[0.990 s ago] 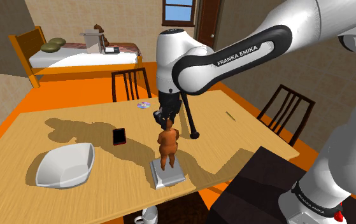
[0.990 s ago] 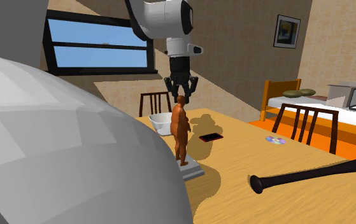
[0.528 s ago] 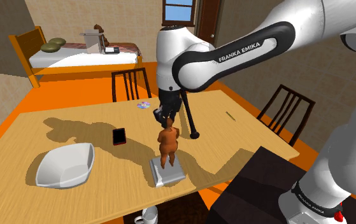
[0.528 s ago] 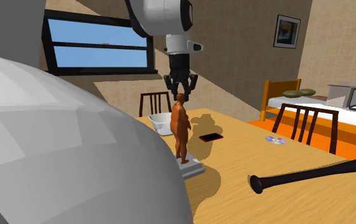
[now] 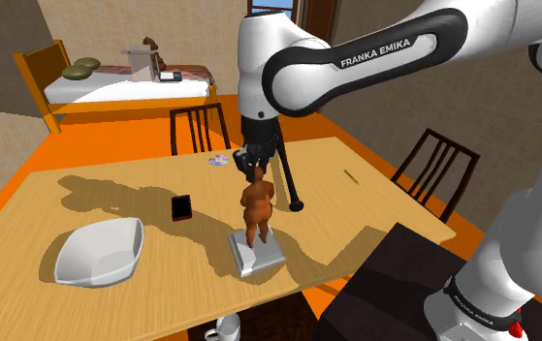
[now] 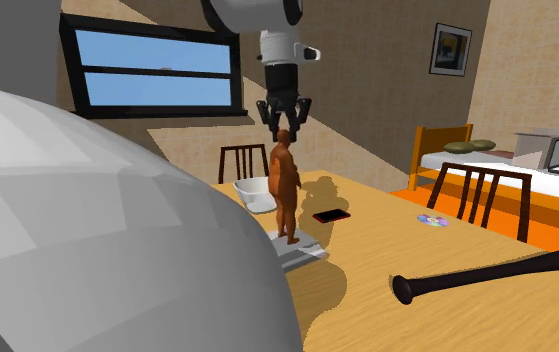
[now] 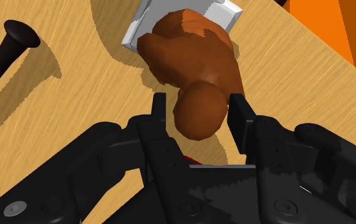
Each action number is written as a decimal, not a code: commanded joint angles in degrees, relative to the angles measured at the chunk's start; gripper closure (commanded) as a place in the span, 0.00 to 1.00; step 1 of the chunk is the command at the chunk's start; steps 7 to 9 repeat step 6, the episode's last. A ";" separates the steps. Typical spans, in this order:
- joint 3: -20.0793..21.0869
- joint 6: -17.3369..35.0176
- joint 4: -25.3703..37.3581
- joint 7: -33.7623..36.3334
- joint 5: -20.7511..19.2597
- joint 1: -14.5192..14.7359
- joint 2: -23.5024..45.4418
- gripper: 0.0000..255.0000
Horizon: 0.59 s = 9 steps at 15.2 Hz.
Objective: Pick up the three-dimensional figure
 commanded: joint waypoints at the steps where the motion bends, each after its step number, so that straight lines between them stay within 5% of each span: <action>1: 0.00 -1.41 1.30 -0.17 0.12 -0.01 -0.23 1.00; 9: -0.01 -3.75 3.22 -0.42 0.36 -0.04 -0.69 1.00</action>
